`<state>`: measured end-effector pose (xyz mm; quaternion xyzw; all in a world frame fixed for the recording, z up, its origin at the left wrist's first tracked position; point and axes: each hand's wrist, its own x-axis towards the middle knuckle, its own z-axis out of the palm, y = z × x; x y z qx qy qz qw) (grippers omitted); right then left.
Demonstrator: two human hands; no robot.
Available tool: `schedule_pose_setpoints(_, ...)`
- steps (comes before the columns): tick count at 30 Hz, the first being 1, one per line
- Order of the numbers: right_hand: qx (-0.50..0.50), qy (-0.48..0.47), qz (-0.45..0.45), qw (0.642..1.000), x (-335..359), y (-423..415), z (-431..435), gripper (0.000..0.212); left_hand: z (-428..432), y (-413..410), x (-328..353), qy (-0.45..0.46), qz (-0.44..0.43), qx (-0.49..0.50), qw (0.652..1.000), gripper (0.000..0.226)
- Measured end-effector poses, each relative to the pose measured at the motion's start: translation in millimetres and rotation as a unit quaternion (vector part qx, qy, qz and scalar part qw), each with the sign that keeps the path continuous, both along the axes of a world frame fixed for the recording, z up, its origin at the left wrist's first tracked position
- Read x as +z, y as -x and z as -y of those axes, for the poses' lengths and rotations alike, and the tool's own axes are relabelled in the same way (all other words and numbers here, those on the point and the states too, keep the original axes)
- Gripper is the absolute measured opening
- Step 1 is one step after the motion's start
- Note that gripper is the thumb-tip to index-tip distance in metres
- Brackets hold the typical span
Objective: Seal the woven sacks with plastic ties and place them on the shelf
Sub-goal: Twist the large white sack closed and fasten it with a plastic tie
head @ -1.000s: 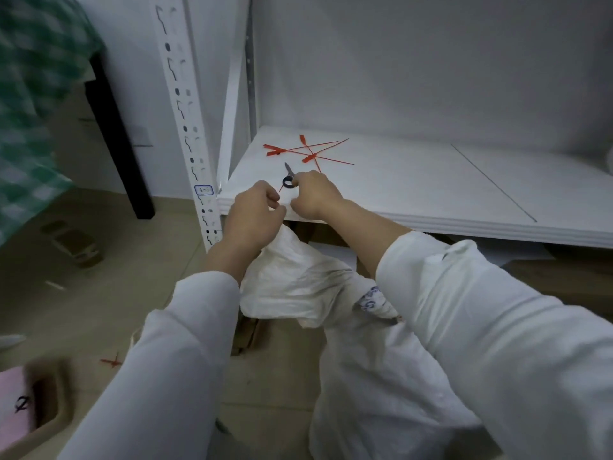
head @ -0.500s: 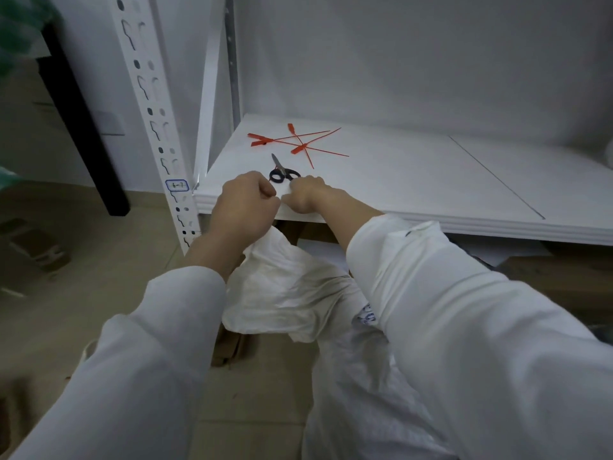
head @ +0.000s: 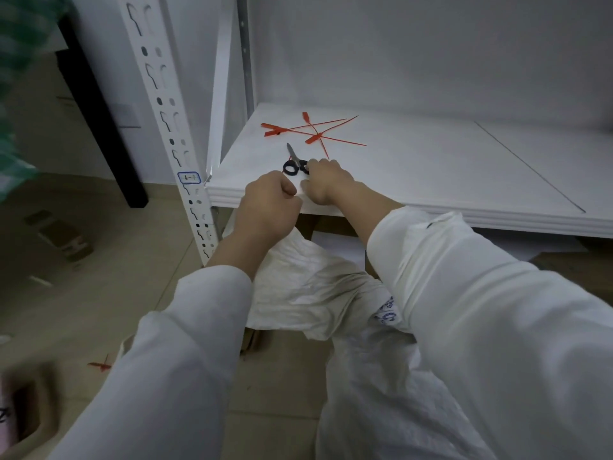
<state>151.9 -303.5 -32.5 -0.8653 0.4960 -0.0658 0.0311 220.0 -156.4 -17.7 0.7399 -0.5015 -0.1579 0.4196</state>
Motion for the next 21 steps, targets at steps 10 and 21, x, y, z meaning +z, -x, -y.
schedule_pose_setpoints(10,-0.054,0.026,-0.002,0.998,13,5,-8,0.032,-4,3,4,-0.02,0.002,-0.005,1.0,0.006)
schedule_pose_setpoints(21,-0.026,0.081,0.197,0.977,15,79,-84,0.016,-32,42,34,-0.089,-0.278,-0.052,0.955,0.052)
